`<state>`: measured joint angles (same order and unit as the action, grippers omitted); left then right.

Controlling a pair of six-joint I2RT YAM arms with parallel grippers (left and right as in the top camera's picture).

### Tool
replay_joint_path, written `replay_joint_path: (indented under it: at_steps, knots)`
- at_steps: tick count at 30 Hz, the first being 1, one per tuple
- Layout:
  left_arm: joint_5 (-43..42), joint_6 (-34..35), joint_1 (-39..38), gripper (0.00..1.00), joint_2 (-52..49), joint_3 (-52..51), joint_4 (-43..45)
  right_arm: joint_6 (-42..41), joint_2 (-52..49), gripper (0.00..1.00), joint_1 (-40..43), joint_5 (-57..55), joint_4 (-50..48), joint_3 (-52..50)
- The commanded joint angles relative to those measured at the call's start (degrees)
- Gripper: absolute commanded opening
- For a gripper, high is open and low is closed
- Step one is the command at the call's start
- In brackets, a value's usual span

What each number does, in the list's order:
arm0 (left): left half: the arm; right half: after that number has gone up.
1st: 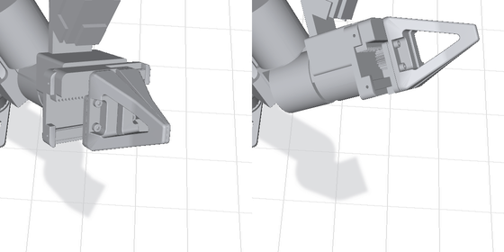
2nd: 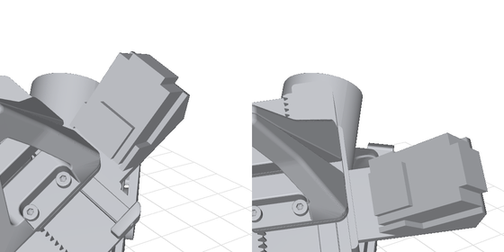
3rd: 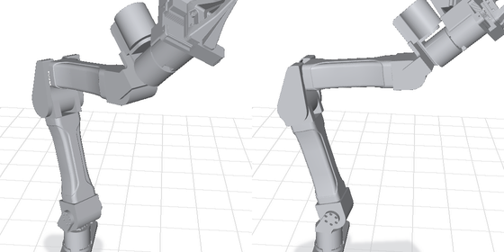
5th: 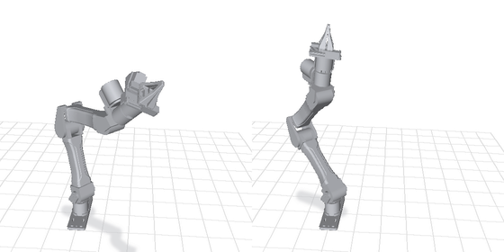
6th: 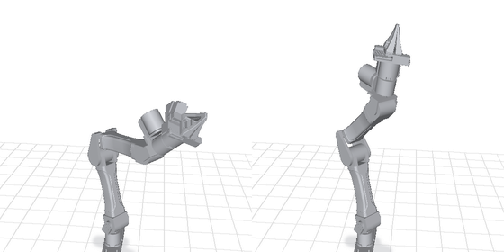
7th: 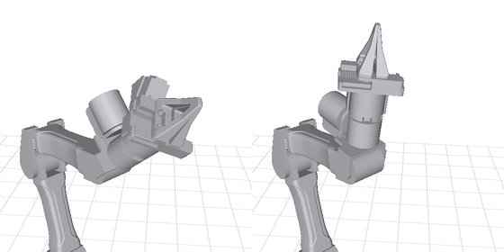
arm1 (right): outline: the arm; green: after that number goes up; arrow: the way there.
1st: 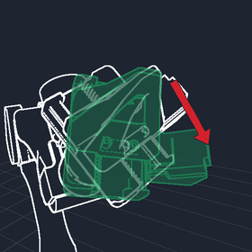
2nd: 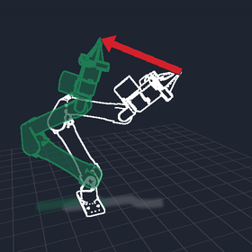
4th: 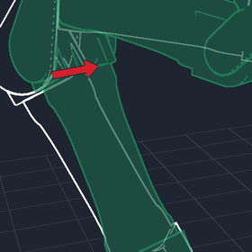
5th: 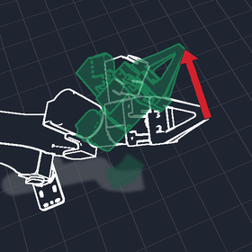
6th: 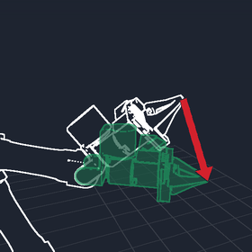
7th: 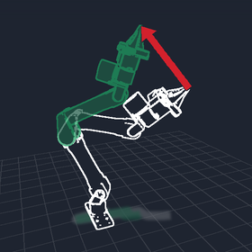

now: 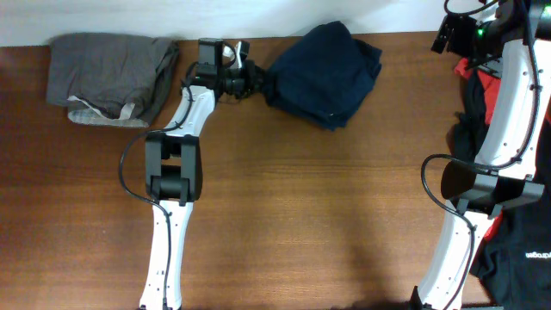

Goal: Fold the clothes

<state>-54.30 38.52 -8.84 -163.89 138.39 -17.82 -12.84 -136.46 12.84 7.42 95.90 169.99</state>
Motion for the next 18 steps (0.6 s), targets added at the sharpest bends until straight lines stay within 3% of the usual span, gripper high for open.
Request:
replay_joint_path:
  at_steps: [1, 5, 10, 18]
  knots:
    - [1.77, -11.21, 0.61, 0.00, 3.67, -0.22, -9.01, 0.31, -0.81, 0.99, 0.26, 1.20, -0.76, -0.33]
    - [14.14, -20.81, 0.61, 0.00, 10.43, -0.22, -23.41, 0.31, -1.77, 0.99, 0.20, 1.22, -1.01, -0.33]
    - [33.75, -26.36, 1.22, 0.00, 17.68, -0.22, -34.95, -0.13, -3.52, 0.99, -0.07, 1.27, -1.42, -0.33]
    - [38.75, -26.82, 6.60, 0.00, 20.26, -0.22, -46.97, -0.11, -4.55, 0.99, -1.22, 1.22, -2.27, -0.33]
